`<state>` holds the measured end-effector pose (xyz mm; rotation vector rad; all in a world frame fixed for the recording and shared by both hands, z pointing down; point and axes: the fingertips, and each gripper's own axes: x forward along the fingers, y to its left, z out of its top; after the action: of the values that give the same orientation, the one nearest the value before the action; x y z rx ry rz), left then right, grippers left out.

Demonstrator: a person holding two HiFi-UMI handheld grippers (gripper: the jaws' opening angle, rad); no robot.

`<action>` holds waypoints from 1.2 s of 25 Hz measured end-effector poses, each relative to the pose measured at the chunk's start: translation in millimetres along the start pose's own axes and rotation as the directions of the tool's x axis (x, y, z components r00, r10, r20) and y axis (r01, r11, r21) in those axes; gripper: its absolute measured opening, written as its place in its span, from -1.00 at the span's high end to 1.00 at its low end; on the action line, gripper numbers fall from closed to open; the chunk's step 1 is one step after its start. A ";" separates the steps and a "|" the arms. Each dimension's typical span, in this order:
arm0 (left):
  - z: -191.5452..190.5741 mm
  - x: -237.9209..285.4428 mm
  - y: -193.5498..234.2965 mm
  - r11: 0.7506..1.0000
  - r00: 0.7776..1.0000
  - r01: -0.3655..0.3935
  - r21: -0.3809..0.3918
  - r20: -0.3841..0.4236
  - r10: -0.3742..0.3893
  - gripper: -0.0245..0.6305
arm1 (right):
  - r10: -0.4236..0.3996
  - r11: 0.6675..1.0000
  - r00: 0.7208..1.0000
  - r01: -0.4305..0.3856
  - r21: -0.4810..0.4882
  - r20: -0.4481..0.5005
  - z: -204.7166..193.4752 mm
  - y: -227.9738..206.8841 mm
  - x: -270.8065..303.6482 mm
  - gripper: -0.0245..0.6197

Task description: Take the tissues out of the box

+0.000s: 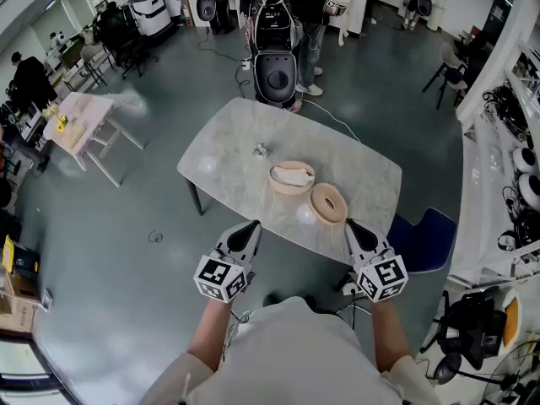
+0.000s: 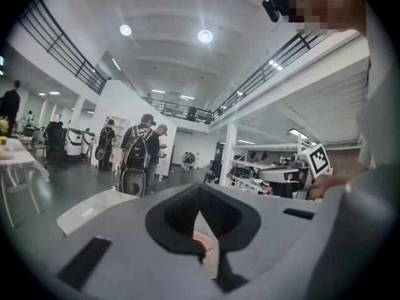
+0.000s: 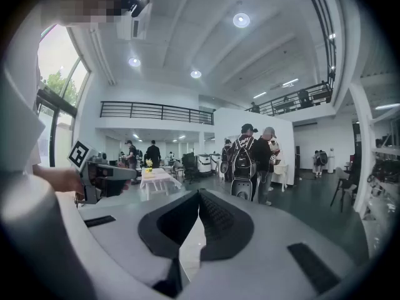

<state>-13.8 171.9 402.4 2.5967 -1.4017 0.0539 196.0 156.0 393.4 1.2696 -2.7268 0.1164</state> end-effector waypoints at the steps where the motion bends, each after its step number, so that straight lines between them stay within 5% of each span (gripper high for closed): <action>1: 0.1 0.9 0.3 1.000 1.000 0.001 -0.001 0.001 -0.001 0.90 | 0.001 1.000 1.000 -0.001 -0.001 0.001 0.6 0.3 1.2 0.84; 30: -16.3 -6.6 15.6 0.999 0.999 0.036 -0.032 -0.021 -0.037 0.90 | -0.031 0.999 1.000 0.031 0.027 -0.007 -9.0 18.0 12.3 0.82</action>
<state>-29.4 172.0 419.9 2.5872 -1.3361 0.0543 175.1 159.4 403.8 1.3152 -2.7077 0.1555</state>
